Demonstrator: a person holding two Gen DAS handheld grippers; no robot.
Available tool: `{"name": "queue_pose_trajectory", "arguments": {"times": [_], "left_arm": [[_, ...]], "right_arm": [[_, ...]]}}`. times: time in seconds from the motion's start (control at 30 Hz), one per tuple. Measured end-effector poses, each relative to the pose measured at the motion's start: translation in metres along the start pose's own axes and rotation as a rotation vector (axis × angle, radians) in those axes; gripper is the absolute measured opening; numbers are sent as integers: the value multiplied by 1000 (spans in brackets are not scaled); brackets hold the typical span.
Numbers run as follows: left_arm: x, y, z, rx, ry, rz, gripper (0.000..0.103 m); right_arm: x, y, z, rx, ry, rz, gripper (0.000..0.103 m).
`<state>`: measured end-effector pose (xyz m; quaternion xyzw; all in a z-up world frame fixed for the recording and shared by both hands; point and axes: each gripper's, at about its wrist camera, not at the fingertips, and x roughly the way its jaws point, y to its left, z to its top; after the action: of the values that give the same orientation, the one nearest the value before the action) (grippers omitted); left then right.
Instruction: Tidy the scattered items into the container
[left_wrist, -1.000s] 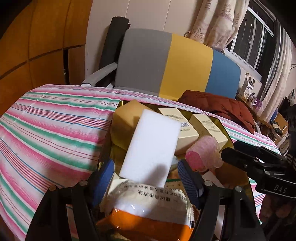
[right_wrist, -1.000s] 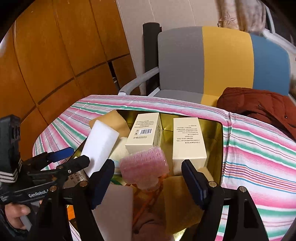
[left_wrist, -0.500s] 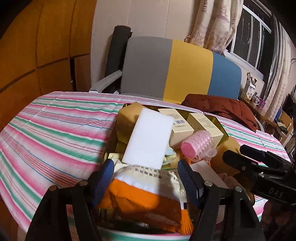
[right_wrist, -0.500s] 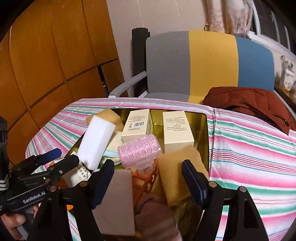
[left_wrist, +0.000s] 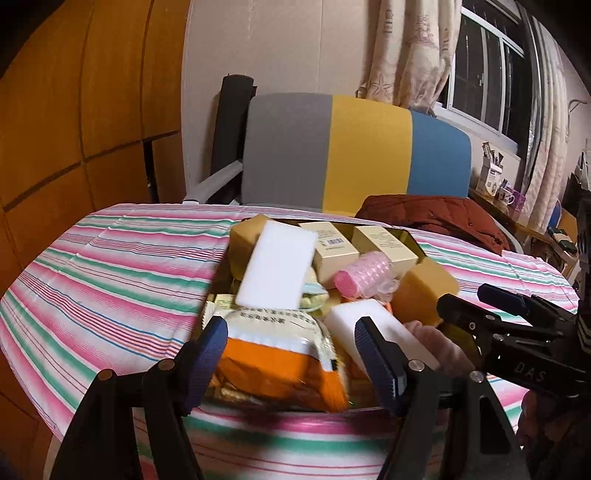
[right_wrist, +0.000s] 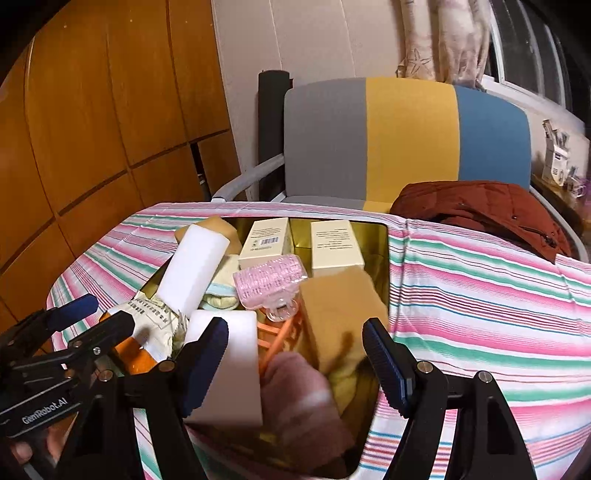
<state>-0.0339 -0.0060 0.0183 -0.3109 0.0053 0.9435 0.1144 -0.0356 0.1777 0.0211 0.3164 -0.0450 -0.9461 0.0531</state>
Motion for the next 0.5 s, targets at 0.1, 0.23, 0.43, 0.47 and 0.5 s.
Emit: {"name": "queue_pose_trajectory", "arguments": {"times": [0.1,0.23,0.43,0.47,0.5], "left_arm": [[-4,-10,-5,22,0,-3,73],[-9,-25,-12,49,0,-15,73],[-16,-44,-20,76,5,-29,73],[-16,-47,-21,81,5,-27,73],[-17,-50,-22,85,6,-25,73]], "right_arm": [[-10,-10,-8,7,-11,-18,78],[-23,-28,-21,34,-17,-40,78],[-44,-49,-37,87,-42,-63,78],[-47,-51,-40,90,-48,-69,79],[-50,-52,-44,93,-51,-74,80]]}}
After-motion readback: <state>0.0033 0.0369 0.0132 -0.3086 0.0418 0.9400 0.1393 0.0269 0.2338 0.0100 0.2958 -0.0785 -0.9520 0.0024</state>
